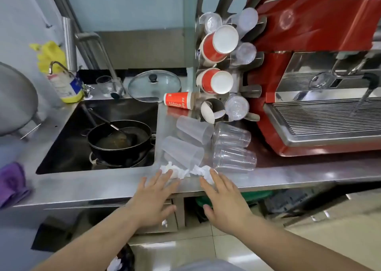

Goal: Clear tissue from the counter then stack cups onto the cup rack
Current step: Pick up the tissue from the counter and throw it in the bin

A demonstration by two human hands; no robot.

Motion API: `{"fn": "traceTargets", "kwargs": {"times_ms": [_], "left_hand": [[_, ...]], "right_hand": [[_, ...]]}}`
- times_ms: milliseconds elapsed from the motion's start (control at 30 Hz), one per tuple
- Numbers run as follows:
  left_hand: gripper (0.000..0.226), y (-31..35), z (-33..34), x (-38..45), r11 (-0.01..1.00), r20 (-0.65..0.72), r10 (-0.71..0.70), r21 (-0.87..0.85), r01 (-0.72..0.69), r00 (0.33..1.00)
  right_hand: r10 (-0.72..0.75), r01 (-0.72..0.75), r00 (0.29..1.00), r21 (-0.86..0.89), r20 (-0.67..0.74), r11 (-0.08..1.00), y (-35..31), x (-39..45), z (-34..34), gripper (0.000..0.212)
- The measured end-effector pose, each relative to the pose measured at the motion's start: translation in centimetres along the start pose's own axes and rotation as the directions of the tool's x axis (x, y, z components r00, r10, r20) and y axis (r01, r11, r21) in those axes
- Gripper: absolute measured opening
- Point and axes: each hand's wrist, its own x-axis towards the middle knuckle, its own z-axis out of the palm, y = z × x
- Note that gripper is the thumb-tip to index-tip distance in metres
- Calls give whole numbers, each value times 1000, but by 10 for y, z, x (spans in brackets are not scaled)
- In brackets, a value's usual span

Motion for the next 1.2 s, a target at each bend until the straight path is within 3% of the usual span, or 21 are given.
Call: {"fn": "traceTargets", "kwargs": {"times_ms": [67, 567, 733, 833, 967, 1200], "left_hand": [[71, -5, -1, 9, 1000, -14, -4, -6, 4, 1000], [57, -13, 12, 57, 998, -126, 9, -64, -17, 992], [27, -12, 26, 62, 991, -334, 0, -129, -46, 943], [8, -11, 31, 64, 987, -373, -3, -151, -57, 928], [2, -7, 31, 63, 982, -347, -9, -179, -57, 938], [19, 2, 23, 56, 974, -234, -8, -220, -45, 972]], "right_hand": [[23, -34, 993, 89, 119, 995, 0, 8, -1, 70], [75, -91, 969, 55, 234, 994, 8, 48, 22, 53], [46, -60, 977, 58, 208, 997, 13, 49, 33, 41], [37, -47, 985, 58, 169, 997, 17, 50, 37, 33], [7, -26, 977, 89, 212, 996, 21, 53, 31, 36], [24, -50, 951, 77, 307, 996, 17, 54, 19, 39]]}}
